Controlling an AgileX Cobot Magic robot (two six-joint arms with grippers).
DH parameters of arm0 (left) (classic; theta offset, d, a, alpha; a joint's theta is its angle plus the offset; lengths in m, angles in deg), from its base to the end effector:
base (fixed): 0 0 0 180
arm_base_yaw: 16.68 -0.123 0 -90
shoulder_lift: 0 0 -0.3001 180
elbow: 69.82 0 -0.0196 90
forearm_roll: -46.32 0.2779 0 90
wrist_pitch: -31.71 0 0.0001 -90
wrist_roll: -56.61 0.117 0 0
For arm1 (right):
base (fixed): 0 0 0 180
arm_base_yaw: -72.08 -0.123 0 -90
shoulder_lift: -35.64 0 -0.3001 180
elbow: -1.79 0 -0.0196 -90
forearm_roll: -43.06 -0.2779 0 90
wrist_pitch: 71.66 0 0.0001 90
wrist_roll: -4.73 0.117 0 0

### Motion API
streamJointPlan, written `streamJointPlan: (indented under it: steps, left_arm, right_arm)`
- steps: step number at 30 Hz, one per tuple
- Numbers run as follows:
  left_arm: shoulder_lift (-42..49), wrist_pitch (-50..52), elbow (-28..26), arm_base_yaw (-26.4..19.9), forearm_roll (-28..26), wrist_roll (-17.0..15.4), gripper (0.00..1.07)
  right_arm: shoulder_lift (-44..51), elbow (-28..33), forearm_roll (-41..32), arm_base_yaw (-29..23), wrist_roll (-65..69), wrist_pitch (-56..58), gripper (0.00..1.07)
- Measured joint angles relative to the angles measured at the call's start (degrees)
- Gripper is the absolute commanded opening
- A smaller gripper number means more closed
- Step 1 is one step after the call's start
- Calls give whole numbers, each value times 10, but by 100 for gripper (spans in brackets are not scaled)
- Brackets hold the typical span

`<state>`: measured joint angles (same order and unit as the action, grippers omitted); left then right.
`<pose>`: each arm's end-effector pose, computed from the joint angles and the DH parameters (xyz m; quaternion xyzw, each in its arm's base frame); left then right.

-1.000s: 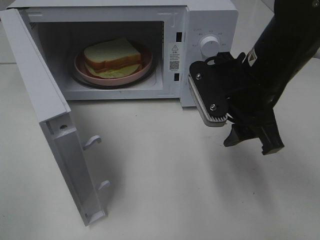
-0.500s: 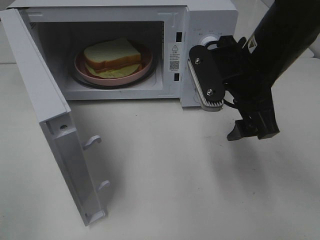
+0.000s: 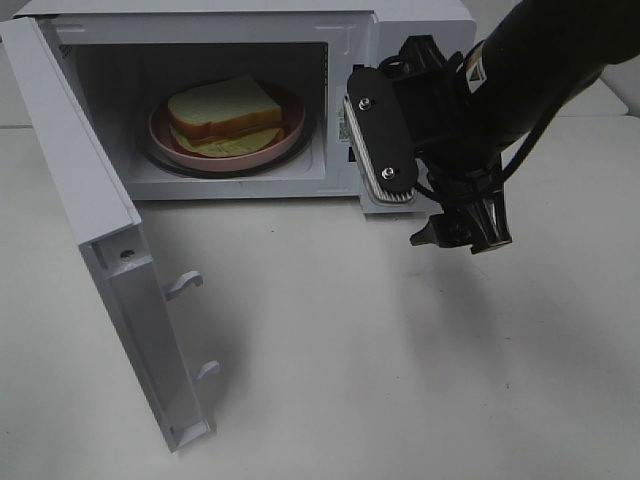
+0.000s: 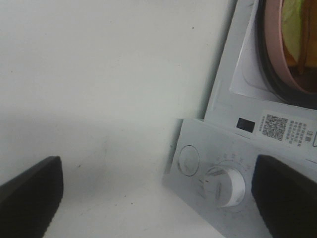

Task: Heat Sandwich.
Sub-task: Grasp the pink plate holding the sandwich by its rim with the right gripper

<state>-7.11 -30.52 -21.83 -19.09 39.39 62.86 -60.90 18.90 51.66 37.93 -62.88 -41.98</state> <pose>0.0229 -0.0115 0.2820 0.0323 0.8520 -0.0210 0.5222 0.3083 0.1986 0.2343 -0.7660 0.5583 -0.1437 0.2844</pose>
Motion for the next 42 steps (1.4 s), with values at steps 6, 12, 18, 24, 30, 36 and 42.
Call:
streamJointPlan:
  steps: [6, 12, 18, 24, 30, 36, 42]
  left_arm:
    - [0, 0, 0, 0, 0, 0, 98]
    - [0, 0, 0, 0, 0, 0, 98]
    - [0, 0, 0, 0, 0, 0, 98]
    - [0, 0, 0, 0, 0, 0, 98]
    - [0, 0, 0, 0, 0, 0, 98]
    - [0, 0, 0, 0, 0, 0, 98]
    - [0, 0, 0, 0, 0, 0, 98]
  right_arm:
    - [-14, -15, 1, -1, -13, -6, 93]
    - [-55, -48, 1, -15, -13, -18, 92]
    - [-91, -87, 1, -27, -13, -29, 90]
    - [-123, -118, 0, -28, -13, -34, 89]
    - [-170, -163, 0, -40, -13, -44, 88]
    - [-215, -210, -1, -41, -13, -47, 88]
    - [-260, -258, -1, -41, -13, -48, 87]
